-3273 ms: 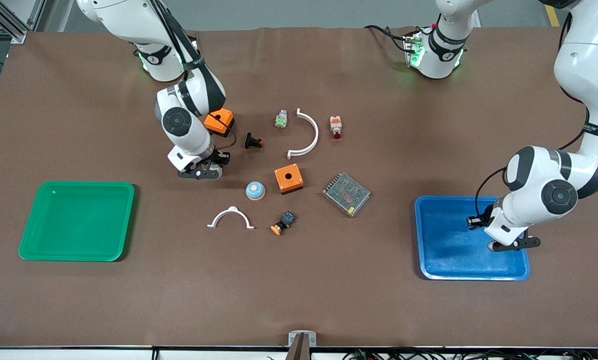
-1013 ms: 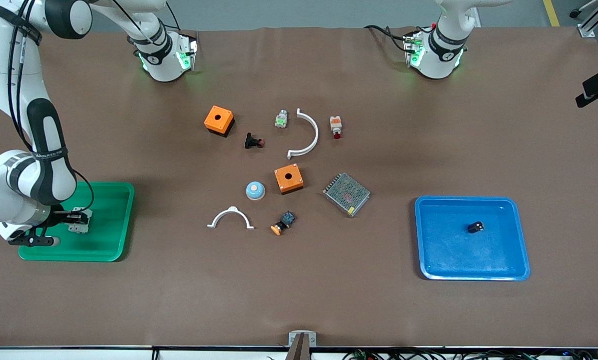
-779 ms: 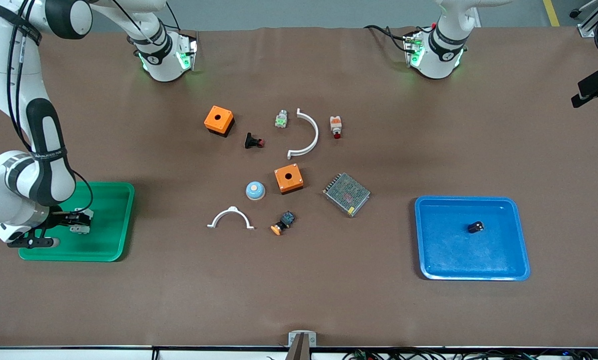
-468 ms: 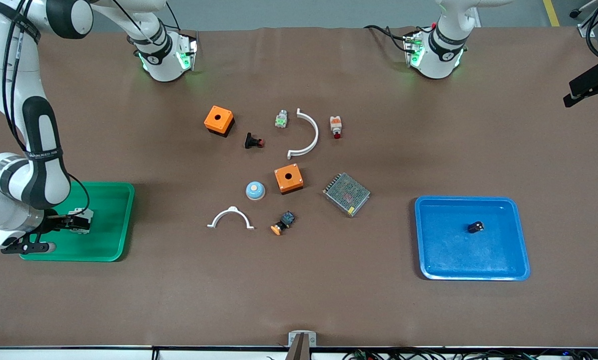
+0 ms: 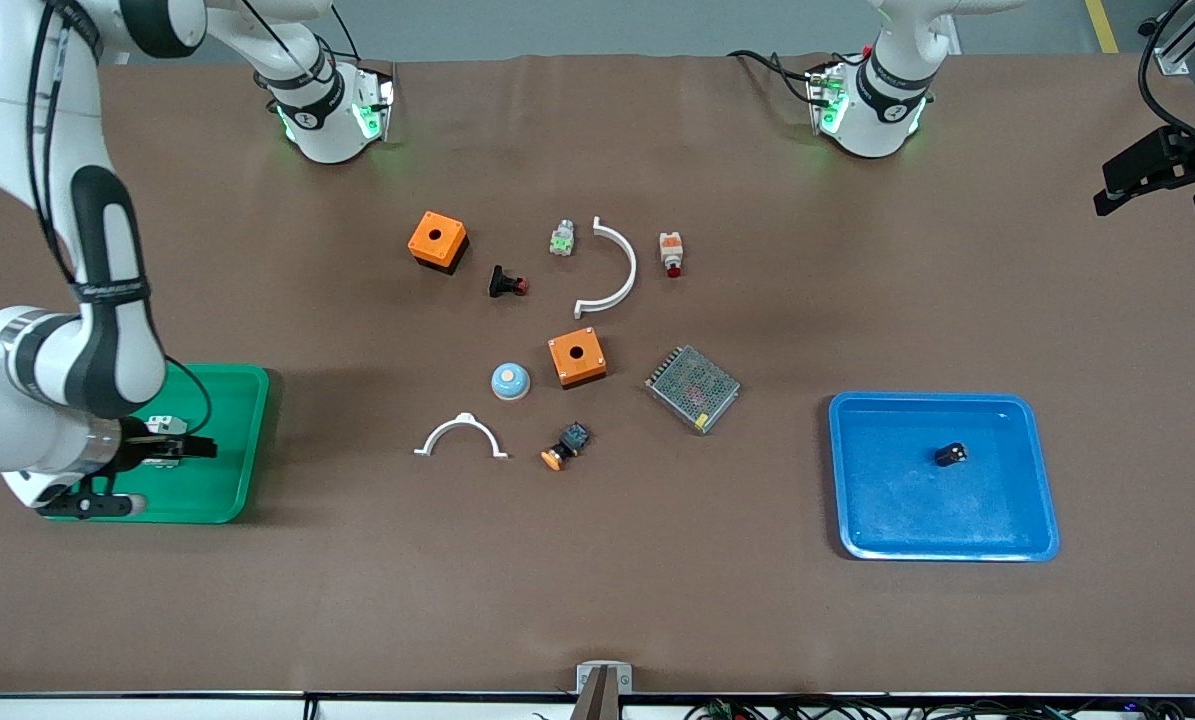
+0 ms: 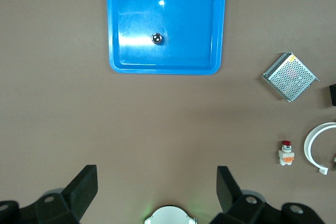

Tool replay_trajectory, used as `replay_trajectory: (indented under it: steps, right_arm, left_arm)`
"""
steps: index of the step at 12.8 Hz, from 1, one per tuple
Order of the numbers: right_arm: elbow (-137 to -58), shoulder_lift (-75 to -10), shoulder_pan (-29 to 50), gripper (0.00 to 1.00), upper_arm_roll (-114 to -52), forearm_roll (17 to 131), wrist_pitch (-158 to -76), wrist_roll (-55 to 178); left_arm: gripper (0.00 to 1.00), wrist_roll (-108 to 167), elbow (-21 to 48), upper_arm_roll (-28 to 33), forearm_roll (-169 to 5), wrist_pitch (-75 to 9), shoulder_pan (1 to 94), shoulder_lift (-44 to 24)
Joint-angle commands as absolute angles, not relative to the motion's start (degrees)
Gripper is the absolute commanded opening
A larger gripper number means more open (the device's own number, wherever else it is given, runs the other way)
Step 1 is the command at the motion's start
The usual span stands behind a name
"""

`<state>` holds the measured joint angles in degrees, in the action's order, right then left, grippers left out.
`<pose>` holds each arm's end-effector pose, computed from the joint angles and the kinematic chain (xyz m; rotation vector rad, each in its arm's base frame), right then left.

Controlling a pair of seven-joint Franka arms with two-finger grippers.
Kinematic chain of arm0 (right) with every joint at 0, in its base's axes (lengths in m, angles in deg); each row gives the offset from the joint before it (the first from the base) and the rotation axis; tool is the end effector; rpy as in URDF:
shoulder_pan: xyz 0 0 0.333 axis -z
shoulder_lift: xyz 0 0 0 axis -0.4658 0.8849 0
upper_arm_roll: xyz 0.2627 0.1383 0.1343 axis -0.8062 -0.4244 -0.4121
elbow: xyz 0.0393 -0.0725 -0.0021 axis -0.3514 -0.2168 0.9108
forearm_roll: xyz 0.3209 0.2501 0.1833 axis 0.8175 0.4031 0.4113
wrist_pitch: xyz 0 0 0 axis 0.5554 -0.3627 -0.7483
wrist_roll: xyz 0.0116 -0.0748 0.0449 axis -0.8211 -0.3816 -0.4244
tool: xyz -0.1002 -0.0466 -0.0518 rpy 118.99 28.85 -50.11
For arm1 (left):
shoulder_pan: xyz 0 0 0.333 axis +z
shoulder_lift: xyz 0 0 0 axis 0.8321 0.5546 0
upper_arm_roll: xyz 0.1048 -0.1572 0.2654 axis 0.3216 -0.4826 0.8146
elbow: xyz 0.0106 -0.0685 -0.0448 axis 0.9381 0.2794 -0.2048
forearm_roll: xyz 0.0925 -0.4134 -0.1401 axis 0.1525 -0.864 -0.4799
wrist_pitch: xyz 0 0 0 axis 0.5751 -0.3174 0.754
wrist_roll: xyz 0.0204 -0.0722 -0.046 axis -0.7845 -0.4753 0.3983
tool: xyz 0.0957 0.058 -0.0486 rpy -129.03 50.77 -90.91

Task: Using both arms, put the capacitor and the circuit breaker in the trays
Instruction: 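Open the right gripper over the green tray and lift it away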

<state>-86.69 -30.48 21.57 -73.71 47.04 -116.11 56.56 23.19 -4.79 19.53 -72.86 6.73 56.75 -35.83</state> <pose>0.7341 -0.0738 0.2578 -3.1107 0.0355 0.1954 0.5808 -0.0077 0.6864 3.1394 -0.0125 -0.0819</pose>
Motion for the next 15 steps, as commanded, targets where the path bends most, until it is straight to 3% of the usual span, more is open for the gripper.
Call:
replay_trajectory:
  steps: [1, 5, 9, 15]
  right_arm:
    - [-87.82, -35.41, 18.02, 1.00, -72.92, 44.09, -110.82, 60.49]
    - [-88.00, -45.95, 17.74, 1.00, -72.83, 43.82, -97.37, 60.49]
    - [-88.00, -55.27, 18.36, 1.00, -72.74, 38.82, -92.08, 60.23]
    - [-87.38, -56.70, 19.41, 1.00, -72.74, 37.40, -91.29, 59.87]
  left_arm:
    - [1.00, 23.43, -4.57, 19.45, -73.38, 5.87, 57.02, -35.80]
    - [1.00, 23.08, -4.49, 19.19, -73.81, 5.52, 56.76, -35.80]
    - [1.00, 23.08, -4.57, 19.28, -73.82, 5.69, 57.02, -36.24]
    - [1.00, 23.17, -5.63, 19.81, -73.03, 6.40, 57.29, -37.82]
